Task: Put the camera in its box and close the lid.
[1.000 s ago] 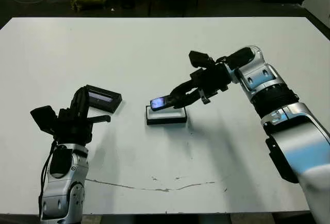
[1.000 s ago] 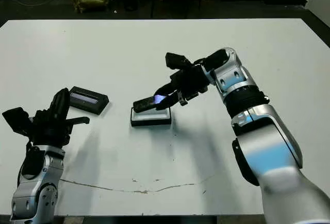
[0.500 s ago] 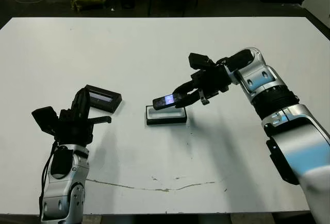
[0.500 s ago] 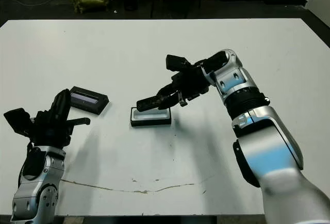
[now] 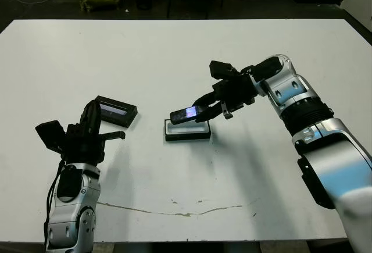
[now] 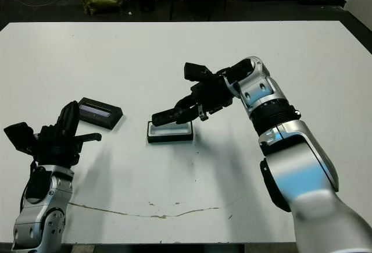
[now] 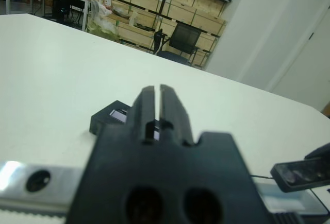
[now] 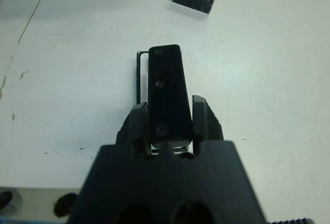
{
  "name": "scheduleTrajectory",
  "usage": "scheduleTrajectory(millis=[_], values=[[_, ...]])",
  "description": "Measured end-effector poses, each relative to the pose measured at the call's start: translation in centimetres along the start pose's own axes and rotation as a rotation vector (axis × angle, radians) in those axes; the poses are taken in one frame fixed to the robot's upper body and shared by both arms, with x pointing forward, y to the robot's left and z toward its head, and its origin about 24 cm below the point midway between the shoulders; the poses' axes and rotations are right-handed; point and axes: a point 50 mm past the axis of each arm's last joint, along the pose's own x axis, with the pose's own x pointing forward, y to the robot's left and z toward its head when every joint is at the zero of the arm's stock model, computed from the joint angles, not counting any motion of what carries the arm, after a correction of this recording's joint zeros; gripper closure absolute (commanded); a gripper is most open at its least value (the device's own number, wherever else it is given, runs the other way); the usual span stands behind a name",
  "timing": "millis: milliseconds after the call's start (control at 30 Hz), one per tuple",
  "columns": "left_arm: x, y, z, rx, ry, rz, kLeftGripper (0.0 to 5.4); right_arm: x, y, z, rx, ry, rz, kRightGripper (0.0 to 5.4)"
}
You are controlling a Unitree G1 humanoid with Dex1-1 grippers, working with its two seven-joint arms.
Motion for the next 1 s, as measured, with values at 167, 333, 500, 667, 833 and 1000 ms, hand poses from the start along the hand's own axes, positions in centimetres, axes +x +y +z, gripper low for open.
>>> scheduleTrajectory(millis=[167, 333, 500, 667, 833, 1000], values=[[0.0, 0.0, 0.0, -0.001, 0.000, -0.002, 5.40, 0.6, 0.2, -0.2, 0.028, 0.005, 0.015, 4.84], [0.0, 0.0, 0.0, -0.002, -0.001, -0.002, 5.40, 0.7, 0.2, -0.3, 0.038, 0.002, 0.020, 4.84], [0.0, 0.0, 0.0, -0.001, -0.002, -0.003, 5.40, 0.8, 0.3, -0.7, 0.059, 0.006, 0.020, 4.84], [0.0, 0.0, 0.0, -0.001, -0.001, -0.003, 5.40, 0.8, 0.3, -1.0, 0.066, 0.009, 0.023, 4.84], [0.0, -0.1, -0.1, -0.001, 0.000, -0.003, 5.40, 1.0, 0.4, -1.2, 0.077, 0.025, 0.031, 4.84], [-0.1, 0.0, -0.1, 0.000, 0.004, -0.001, 5.40, 1.0, 0.4, -1.2, 0.070, 0.031, 0.032, 4.84]])
